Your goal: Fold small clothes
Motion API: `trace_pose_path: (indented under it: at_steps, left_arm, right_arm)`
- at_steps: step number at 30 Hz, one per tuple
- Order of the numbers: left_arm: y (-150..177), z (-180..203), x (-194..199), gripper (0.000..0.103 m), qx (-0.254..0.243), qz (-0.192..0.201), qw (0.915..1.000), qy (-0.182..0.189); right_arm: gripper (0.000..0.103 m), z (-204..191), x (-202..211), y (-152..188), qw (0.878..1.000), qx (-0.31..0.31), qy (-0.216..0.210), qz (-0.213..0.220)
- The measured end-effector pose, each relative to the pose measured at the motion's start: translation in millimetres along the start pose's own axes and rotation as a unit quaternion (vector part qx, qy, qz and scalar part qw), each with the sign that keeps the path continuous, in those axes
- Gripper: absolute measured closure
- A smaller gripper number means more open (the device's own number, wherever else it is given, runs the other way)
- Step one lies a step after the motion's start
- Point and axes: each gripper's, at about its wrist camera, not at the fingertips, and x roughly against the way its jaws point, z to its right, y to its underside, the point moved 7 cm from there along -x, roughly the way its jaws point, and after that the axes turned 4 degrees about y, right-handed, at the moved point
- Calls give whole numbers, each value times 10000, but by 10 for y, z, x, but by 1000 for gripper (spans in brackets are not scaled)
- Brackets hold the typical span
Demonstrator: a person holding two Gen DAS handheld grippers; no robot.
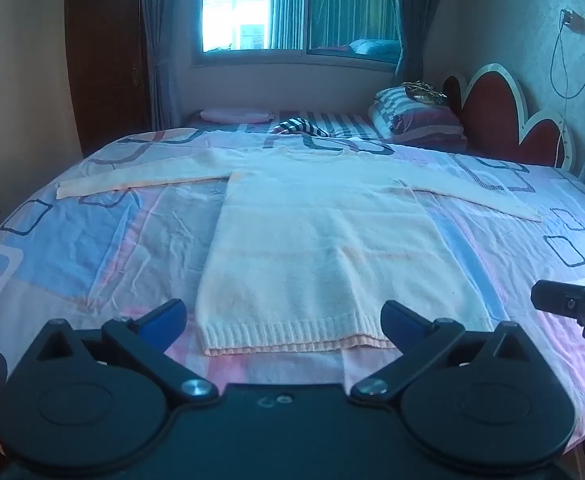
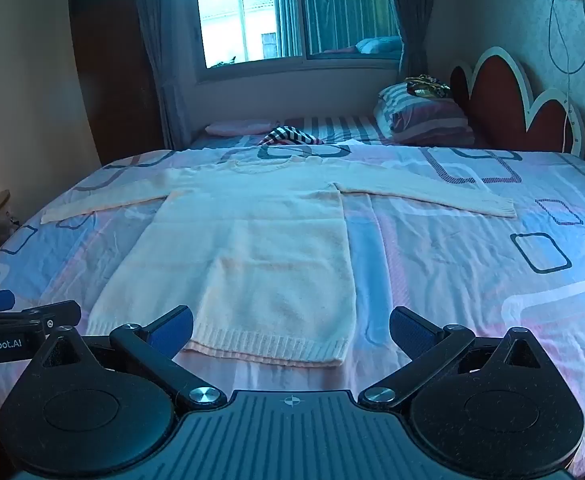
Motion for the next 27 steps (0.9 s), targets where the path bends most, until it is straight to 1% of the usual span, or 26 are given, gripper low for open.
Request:
trace_pose_path:
  at_steps: [6, 7, 15, 17, 27]
  left_arm:
    - [-46, 27, -9, 1, -175, 66, 9998, -55]
    - [12, 17, -23, 1, 22, 87, 10000, -25]
    - [18, 88, 27, 1, -58, 144, 9999, -37]
    - [-54, 56, 64, 1, -19, 104, 9999, -3]
    - [-67, 84, 91, 1, -61, 135, 9999, 18]
  right_arm:
    - [0, -5, 14, -18, 10000, 45, 58, 39]
    - [0, 5, 9, -15, 10000, 39, 55, 39]
    - [0, 61, 38, -29, 9999, 32, 113, 38]
    - [0, 69, 41, -27, 9999, 36, 122, 48]
    - [0, 60, 31, -5, 9998, 77, 163, 44]
